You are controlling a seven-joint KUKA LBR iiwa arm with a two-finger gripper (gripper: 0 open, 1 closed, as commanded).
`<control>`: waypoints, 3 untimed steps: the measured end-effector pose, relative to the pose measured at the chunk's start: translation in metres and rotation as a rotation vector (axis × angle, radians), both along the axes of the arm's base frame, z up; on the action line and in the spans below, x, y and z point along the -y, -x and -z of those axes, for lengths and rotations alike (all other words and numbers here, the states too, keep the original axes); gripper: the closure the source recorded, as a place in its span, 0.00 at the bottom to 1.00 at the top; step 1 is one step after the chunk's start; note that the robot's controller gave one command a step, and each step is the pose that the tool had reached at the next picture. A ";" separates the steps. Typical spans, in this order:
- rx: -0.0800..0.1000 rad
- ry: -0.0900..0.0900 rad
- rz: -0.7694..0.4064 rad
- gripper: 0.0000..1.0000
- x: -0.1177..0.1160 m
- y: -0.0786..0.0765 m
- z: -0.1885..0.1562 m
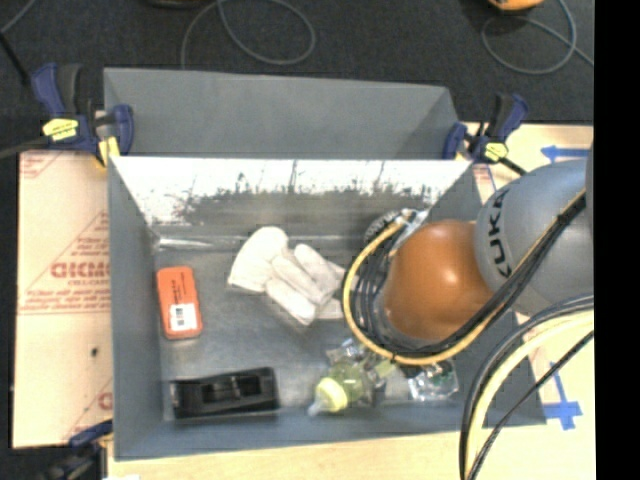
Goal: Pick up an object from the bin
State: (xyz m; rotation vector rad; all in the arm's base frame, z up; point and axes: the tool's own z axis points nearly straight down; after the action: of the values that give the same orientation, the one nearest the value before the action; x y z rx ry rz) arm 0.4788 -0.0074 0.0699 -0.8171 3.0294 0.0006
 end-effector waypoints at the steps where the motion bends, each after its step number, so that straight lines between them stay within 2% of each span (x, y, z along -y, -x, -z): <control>1: 0.000 0.000 0.001 1.00 0.000 0.000 0.000; 2: 0.002 -0.001 -0.019 1.00 0.002 -0.006 -0.124; 3: 0.002 -0.001 -0.018 1.00 0.002 -0.005 -0.124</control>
Offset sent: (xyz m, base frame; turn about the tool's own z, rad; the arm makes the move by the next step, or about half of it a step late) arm 0.0047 -0.0020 0.1238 -0.0232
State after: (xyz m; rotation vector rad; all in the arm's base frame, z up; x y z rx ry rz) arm 0.4843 -0.0095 0.1938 -0.8438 3.0200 0.0019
